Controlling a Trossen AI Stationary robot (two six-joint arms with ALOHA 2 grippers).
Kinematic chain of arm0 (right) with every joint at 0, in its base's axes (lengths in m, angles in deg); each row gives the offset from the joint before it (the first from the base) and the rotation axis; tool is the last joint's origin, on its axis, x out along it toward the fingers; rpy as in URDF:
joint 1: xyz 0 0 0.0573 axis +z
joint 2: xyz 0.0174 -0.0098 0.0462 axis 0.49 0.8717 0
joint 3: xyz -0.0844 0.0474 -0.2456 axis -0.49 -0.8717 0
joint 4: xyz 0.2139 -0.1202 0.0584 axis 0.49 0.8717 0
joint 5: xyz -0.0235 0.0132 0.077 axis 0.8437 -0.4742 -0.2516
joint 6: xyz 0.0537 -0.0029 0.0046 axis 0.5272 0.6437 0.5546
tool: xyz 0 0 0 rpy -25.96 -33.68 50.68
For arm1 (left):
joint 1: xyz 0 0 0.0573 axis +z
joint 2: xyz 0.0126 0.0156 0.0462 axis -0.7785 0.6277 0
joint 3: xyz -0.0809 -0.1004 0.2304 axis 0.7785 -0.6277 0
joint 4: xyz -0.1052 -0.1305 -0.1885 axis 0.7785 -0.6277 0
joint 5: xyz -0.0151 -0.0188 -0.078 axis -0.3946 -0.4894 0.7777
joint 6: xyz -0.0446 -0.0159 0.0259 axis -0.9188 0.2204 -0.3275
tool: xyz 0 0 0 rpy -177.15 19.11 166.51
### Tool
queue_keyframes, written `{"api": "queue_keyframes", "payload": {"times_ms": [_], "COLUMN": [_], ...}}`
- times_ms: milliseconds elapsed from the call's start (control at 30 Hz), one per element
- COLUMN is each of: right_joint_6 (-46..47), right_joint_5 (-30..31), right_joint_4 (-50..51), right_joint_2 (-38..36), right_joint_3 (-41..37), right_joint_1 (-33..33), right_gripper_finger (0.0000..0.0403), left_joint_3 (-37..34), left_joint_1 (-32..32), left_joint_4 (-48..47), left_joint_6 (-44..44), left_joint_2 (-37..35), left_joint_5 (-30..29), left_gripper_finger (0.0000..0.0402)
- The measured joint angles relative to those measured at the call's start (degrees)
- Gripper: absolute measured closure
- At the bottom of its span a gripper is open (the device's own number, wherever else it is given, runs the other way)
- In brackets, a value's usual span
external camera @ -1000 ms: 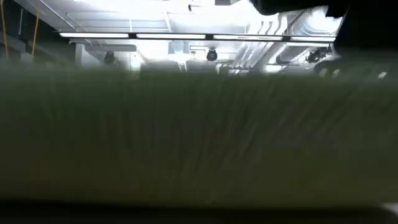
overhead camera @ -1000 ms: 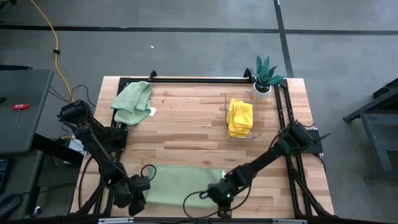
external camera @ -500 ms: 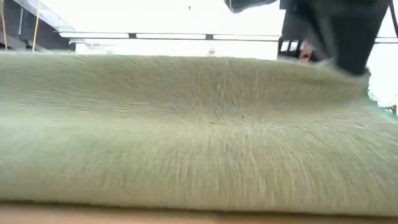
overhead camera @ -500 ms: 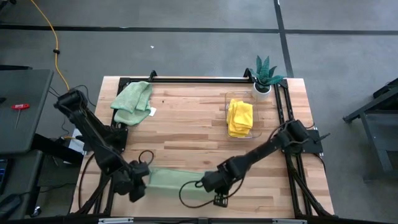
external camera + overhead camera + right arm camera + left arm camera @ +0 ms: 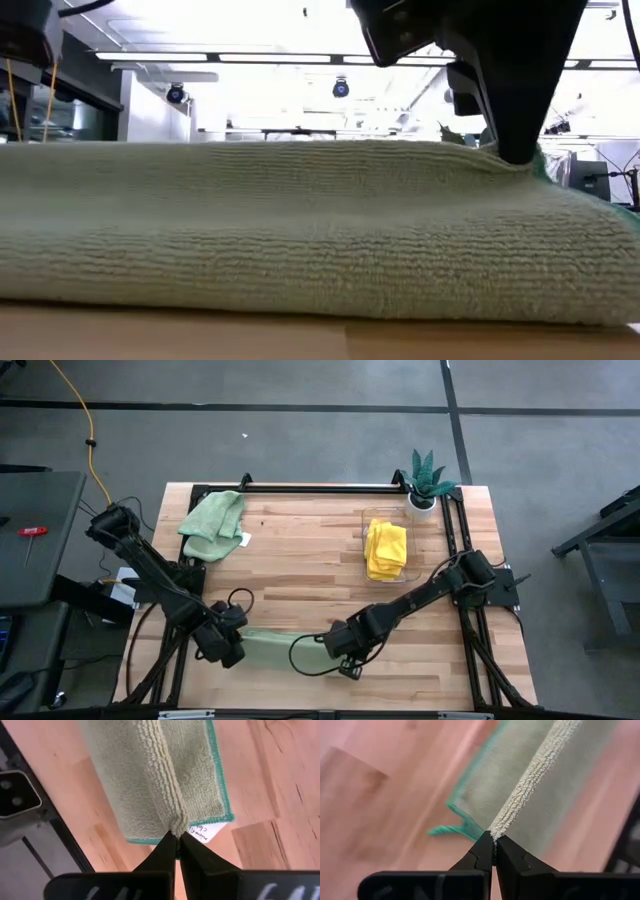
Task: Fold microfiber towels
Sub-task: Fold the bottom green microfiber towel
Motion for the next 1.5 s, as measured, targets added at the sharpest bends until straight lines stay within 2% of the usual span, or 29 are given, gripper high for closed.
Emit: {"api": "queue_keyframes", "payload": {"times_ms": [300,500,700,833,1000,1233,1400,1500], "right_joint_6": [3.6,2.6,1.2,1.2,3.1,-5.0,-5.8,-1.1], "right_joint_5": [1.7,5.8,6.3,8.9,12.5,14.8,15.2,13.9], "right_joint_4": [0.5,0.4,0.5,2.7,8.1,13.0,18.0,16.6], "right_joint_2": [0.0,0.0,0.0,0.0,-0.1,-0.1,-0.2,-2.3], "right_joint_3": [0.0,0.0,0.0,0.0,0.0,0.0,-0.5,-4.6], "right_joint_1": [0.0,0.0,-0.5,-0.5,-1.1,-1.7,1.6,4.9], "right_gripper_finger": [0.0403,0.0402,0.0380,0.0346,0.0273,0.0175,0.0148,0.0147], "left_joint_3": [0.0,0.0,0.0,0.0,0.0,0.0,0.0,0.0], "left_joint_1": [1.7,1.6,1.3,1.2,1.2,2.5,1.0,-2.3], "left_joint_4": [-0.5,-0.7,-3.6,-5.8,-10.0,-12.5,-11.6,-9.2], "left_joint_6": [0.0,-0.1,-2.5,-2.5,-2.5,4.2,7.1,8.3], "left_joint_2": [-0.1,-0.1,-0.1,-0.1,-0.1,-2.9,-9.0,-12.9], "left_joint_5": [-2.5,-2.5,-2.6,-2.9,-3.4,-2.4,-3.4,-8.4], "left_gripper_finger": [0.0398,0.0389,0.0367,0.0348,0.0310,0.0249,0.0227,0.0225]}}
